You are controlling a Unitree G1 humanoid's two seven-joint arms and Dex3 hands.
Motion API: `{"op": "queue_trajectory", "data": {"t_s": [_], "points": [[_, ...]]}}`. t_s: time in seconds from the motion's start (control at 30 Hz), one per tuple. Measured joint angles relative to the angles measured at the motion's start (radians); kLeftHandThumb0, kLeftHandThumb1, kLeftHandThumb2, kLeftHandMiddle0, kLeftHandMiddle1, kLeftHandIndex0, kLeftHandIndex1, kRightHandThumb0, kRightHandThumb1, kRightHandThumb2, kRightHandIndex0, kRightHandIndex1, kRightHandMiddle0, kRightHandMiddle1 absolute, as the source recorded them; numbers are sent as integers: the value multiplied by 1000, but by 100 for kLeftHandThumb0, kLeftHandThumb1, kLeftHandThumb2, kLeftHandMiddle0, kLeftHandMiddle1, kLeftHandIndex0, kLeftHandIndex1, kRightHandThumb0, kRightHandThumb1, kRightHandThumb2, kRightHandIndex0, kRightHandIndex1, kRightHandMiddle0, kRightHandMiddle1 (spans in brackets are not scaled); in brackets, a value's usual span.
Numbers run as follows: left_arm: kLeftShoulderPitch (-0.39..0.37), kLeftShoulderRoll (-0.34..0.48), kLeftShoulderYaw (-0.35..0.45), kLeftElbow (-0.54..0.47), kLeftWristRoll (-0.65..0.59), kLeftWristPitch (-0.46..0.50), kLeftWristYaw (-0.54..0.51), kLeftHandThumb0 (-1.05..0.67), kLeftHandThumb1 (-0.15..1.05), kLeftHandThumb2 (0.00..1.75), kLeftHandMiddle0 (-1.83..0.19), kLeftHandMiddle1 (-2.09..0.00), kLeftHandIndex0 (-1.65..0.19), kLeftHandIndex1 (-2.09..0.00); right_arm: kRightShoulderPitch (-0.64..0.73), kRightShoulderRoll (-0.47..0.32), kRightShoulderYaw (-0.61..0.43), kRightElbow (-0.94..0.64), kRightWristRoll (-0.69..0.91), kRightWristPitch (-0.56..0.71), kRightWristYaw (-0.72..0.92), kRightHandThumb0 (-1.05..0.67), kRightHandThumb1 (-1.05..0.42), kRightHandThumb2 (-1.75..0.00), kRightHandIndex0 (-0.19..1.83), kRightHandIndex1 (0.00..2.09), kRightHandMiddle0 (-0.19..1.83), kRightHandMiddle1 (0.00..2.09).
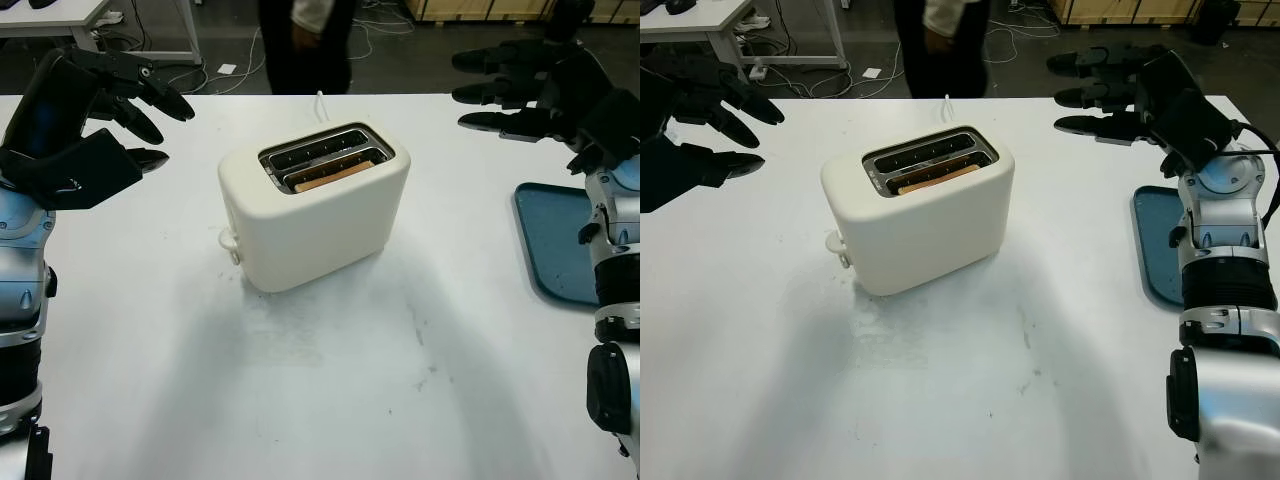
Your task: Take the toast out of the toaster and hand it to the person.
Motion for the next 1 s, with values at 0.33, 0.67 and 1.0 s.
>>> {"op": "queue_trajectory", "data": {"t_s": [0.33,0.67,1.0], "points": [[19,-38,-1,-23,-15,-1,0,46,49,45,-104,-87,-100,-63,40,3,2,-15,2,12,0,-24,-77,0,83,1,76,0],[68,-52,4,-63,-16,9,1,41,47,57,-91,-97,-91,-68,81,3,-3,-51,10,15,3,-27,-76,0,88,2,79,1],[75,-52,11,-65,-16,11,1,45,53,50,-89,-100,-88,-71,88,4,-23,-21,12,12,2,-31,-77,0,91,3,81,1]]}}
